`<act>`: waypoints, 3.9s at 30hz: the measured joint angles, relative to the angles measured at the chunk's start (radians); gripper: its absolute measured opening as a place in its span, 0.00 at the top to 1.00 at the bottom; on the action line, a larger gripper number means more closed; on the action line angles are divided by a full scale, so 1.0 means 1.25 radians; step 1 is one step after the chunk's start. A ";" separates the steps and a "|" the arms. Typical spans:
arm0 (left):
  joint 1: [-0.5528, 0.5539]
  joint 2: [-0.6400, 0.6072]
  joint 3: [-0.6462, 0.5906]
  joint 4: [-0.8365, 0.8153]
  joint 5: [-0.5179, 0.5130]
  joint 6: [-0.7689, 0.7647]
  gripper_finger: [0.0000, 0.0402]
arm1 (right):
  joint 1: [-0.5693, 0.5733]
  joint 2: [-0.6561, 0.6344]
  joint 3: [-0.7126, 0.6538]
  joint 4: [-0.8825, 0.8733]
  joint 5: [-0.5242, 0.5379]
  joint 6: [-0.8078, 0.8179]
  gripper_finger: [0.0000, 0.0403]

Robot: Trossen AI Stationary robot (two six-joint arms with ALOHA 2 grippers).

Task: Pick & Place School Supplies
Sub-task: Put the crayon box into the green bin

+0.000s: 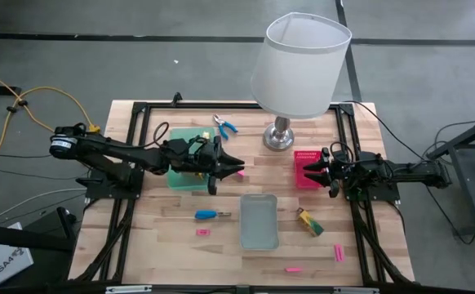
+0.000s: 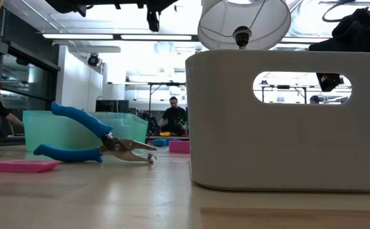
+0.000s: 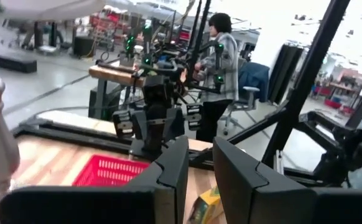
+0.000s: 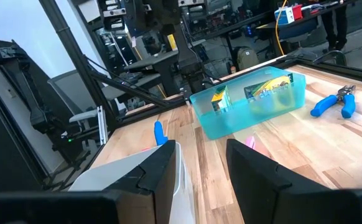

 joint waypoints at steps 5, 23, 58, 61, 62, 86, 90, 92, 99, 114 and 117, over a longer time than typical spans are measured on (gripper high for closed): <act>0.000 0.001 0.000 -0.004 0.007 0.065 0.82 | 0.000 0.000 0.000 0.000 0.000 0.000 0.67; 0.004 0.001 0.000 -0.004 0.022 0.058 0.82 | 0.000 0.000 0.000 0.000 0.000 0.000 0.67; 0.004 0.001 0.000 -0.004 0.022 0.058 0.82 | 0.000 0.000 0.000 0.016 0.004 0.000 0.67; 0.004 0.001 0.000 -0.004 0.022 0.058 0.82 | 0.000 0.000 0.000 0.029 0.003 0.000 0.67; 0.004 0.001 0.000 -0.004 0.022 0.058 0.82 | 0.000 0.000 0.000 0.044 0.003 0.001 0.67; 0.004 0.001 0.000 -0.004 0.022 0.058 0.82 | 0.141 0.084 0.101 0.264 0.090 -0.245 0.67; 0.003 0.001 0.000 -0.002 0.027 0.013 0.82 | 0.166 0.182 0.190 0.196 0.135 -0.279 0.67; -0.001 0.002 0.000 0.005 0.038 -0.005 0.82 | 0.180 0.247 0.241 0.138 0.176 -0.283 0.67; -0.002 -0.014 0.000 -0.030 0.305 0.013 0.82 | 0.240 0.480 0.421 -0.006 0.290 -0.277 0.67; -0.318 -0.302 -0.098 -0.328 -0.012 -0.001 0.82 | 0.375 0.629 0.618 -0.263 0.494 -0.065 0.67; -0.431 -0.335 -0.142 -0.315 -0.121 -0.007 0.82 | 0.393 0.639 0.619 -0.299 0.505 0.003 0.67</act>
